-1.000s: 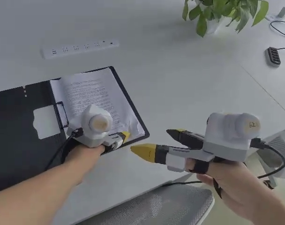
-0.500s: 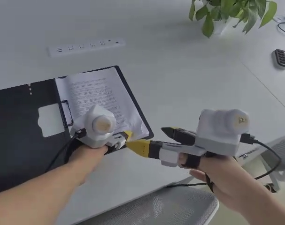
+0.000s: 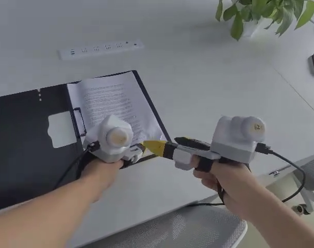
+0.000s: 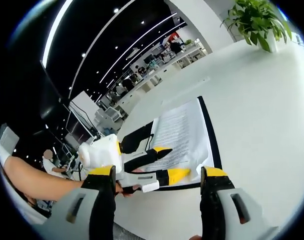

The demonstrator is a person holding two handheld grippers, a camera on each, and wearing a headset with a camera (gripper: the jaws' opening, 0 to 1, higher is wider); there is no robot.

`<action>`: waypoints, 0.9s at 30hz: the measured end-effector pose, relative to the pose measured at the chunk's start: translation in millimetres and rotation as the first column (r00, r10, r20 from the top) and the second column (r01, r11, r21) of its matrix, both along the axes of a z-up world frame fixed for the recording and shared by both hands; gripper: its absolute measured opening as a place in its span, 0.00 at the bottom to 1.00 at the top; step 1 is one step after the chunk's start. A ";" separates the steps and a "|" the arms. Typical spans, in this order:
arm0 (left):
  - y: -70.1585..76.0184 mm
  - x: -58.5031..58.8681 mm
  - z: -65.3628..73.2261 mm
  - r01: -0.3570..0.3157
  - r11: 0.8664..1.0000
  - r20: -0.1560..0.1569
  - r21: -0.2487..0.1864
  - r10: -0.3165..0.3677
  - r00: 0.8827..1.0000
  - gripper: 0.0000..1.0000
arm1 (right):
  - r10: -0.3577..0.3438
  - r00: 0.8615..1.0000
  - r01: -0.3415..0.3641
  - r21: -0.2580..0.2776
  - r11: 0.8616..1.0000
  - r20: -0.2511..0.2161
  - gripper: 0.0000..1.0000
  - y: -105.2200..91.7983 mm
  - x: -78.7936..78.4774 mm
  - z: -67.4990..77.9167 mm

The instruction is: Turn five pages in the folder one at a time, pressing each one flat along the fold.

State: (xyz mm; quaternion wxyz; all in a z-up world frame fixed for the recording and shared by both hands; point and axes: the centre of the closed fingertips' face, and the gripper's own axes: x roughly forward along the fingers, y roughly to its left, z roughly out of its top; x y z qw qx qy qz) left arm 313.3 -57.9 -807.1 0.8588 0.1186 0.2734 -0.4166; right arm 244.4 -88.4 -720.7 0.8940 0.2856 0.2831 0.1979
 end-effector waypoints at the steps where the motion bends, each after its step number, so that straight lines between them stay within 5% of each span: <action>1: 0.1 0.2 0.0 0.000 1.000 0.000 -0.001 0.000 1.000 0.52 | -0.012 1.000 0.012 0.006 1.000 -0.014 0.59 -2.0 2.4 -3.1; 5: 0.1 0.3 0.2 -0.001 1.000 0.001 -0.003 0.001 1.000 0.52 | -0.064 0.997 0.066 0.033 0.997 -0.043 0.47 -8.5 15.7 -14.6; 8: 0.0 0.4 0.1 -0.001 1.000 0.001 -0.004 0.001 1.000 0.51 | -0.053 0.996 0.054 0.003 0.999 -0.072 0.39 -8.8 19.1 -27.3; 16: 0.0 -0.1 0.6 -0.003 1.000 0.004 -0.007 0.003 1.000 0.51 | -0.070 0.986 0.066 -0.035 0.997 -0.150 0.31 -12.9 23.1 -57.7; 27: 0.5 -1.0 0.9 -0.009 1.000 0.003 -0.011 0.009 1.000 0.50 | -0.092 0.975 0.087 -0.034 0.996 -0.200 0.17 -12.7 26.5 -76.5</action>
